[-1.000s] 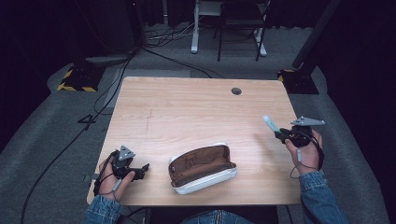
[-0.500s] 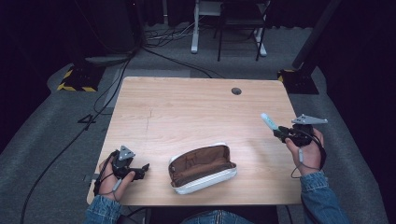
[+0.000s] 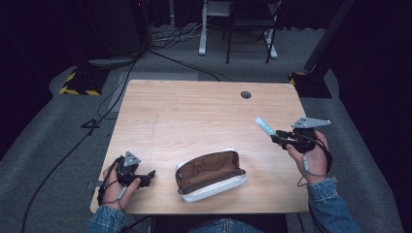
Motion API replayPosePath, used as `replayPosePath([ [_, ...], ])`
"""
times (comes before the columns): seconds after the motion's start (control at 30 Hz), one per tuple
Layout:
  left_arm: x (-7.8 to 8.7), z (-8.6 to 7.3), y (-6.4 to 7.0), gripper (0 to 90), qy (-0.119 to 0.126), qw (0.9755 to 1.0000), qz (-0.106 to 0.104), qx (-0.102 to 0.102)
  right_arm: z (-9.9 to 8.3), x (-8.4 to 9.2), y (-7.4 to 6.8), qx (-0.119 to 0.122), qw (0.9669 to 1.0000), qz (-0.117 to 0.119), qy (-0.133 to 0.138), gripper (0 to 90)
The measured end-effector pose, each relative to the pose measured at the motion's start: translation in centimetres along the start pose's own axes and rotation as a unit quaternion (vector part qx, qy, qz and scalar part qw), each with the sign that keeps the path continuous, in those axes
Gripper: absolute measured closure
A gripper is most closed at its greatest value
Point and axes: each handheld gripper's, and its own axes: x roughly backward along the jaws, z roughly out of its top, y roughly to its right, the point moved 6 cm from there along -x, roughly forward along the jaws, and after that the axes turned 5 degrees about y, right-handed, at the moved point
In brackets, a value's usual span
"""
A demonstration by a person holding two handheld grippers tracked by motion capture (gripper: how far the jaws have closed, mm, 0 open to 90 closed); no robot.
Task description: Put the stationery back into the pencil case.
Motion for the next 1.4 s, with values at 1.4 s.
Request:
replayPosePath([
  [1.4, -0.6, 0.5, -0.2, 13.9, -0.001, 1.0, 0.001, 0.001, 4.9, -3.0, -12.8, 0.133, 0.9704, 0.199, -0.03, 67.7],
])
